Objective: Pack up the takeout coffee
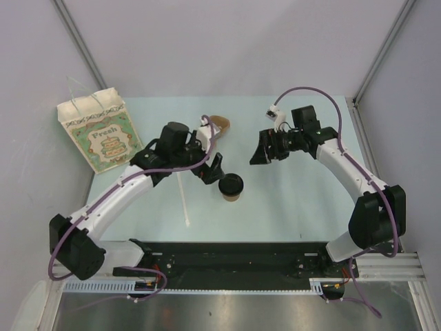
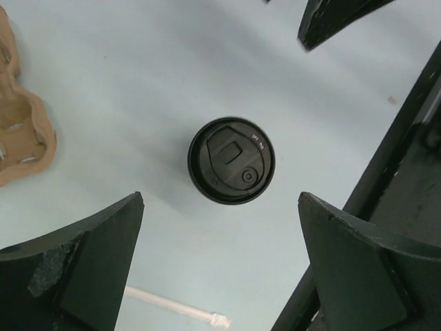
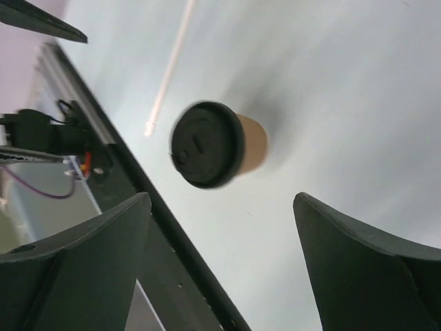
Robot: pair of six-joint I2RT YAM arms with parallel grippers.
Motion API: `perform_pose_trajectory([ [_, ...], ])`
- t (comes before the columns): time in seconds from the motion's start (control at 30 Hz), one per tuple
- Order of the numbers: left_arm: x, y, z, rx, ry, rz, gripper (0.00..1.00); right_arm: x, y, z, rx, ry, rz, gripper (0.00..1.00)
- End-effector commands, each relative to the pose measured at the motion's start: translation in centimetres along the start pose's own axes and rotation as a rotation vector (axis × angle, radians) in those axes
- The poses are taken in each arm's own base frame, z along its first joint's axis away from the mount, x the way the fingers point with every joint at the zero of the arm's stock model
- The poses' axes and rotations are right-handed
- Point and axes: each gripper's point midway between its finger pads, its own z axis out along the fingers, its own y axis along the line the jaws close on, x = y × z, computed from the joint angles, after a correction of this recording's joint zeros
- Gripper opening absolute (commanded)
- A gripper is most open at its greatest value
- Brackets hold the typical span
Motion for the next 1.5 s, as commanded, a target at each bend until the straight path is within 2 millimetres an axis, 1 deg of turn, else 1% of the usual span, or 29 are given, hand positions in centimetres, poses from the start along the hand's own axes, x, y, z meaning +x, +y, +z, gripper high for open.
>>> perform_pose_trajectory([
  [0.0, 1.4, 0.6, 1.3, -0.032, 0.132, 0.167, 1.00, 0.9, -2.6, -2.7, 0.192, 0.038, -0.078, 0.91],
  [0.03, 1.3, -0.3, 1.9, -0.010, 0.136, 0.205, 1.00, 1.1, -2.9, -2.9, 0.203, 0.047, -0.068, 0.91],
  [0.07, 1.9, -0.1, 2.8, -0.019, 0.162, 0.215, 1.00, 1.4, -3.1, -2.9, 0.208, 0.055, -0.061, 0.91],
  [0.13, 2.1, -1.1, 3.8, 0.004, 0.181, 0.248, 1.00, 1.6, -3.3, -3.0, 0.208, 0.059, -0.049, 0.91],
  [0.17, 2.3, -1.2, 4.4, 0.009, 0.191, 0.253, 0.99, 1.6, -3.4, -3.0, 0.210, 0.057, -0.044, 0.91],
  [0.2, 2.9, -1.0, 5.2, 0.003, 0.217, 0.252, 1.00, 1.5, -3.5, -3.1, 0.212, 0.053, -0.041, 0.91],
  [0.27, 2.8, -1.5, 6.1, 0.014, 0.224, 0.266, 1.00, 1.5, -3.6, -3.0, 0.210, 0.053, -0.041, 0.91],
  [0.3, 3.2, -1.3, 6.7, 0.009, 0.242, 0.265, 0.99, 1.4, -3.6, -3.1, 0.211, 0.051, -0.039, 0.91],
  [0.37, 3.2, -1.6, 7.4, 0.009, 0.245, 0.285, 1.00, 1.5, -3.6, -3.1, 0.208, 0.053, -0.036, 0.91],
  [0.43, 3.7, -1.7, 8.2, 0.013, 0.263, 0.295, 1.00, 1.5, -3.7, -3.1, 0.202, 0.054, -0.025, 0.91],
  [0.5, 3.8, -1.8, 8.6, 0.017, 0.268, 0.296, 1.00, 1.5, -3.9, -3.0, 0.201, 0.053, -0.017, 0.91],
  [0.53, 4.3, -1.6, 8.9, 0.015, 0.281, 0.293, 0.99, 1.5, -4.0, -3.0, 0.199, 0.052, -0.012, 0.91],
  [0.77, 5.4, -0.8, 9.7, -0.012, 0.307, 0.306, 0.99, 1.4, -4.4, -3.1, 0.191, 0.047, 0.017, 0.91],
  [1.03, 6.7, -0.6, 10.2, -0.010, 0.332, 0.308, 0.99, 1.3, -4.6, -2.9, 0.173, 0.043, 0.039, 0.91],
  [1.27, 7.2, -0.3, 10.3, -0.016, 0.344, 0.317, 0.90, 1.3, -4.6, -2.8, 0.162, 0.041, 0.047, 0.91],
  [1.47, 7.0, 0.0, 10.4, -0.024, 0.348, 0.337, 0.77, 1.2, -4.9, -2.9, 0.162, 0.036, 0.057, 0.92],
])
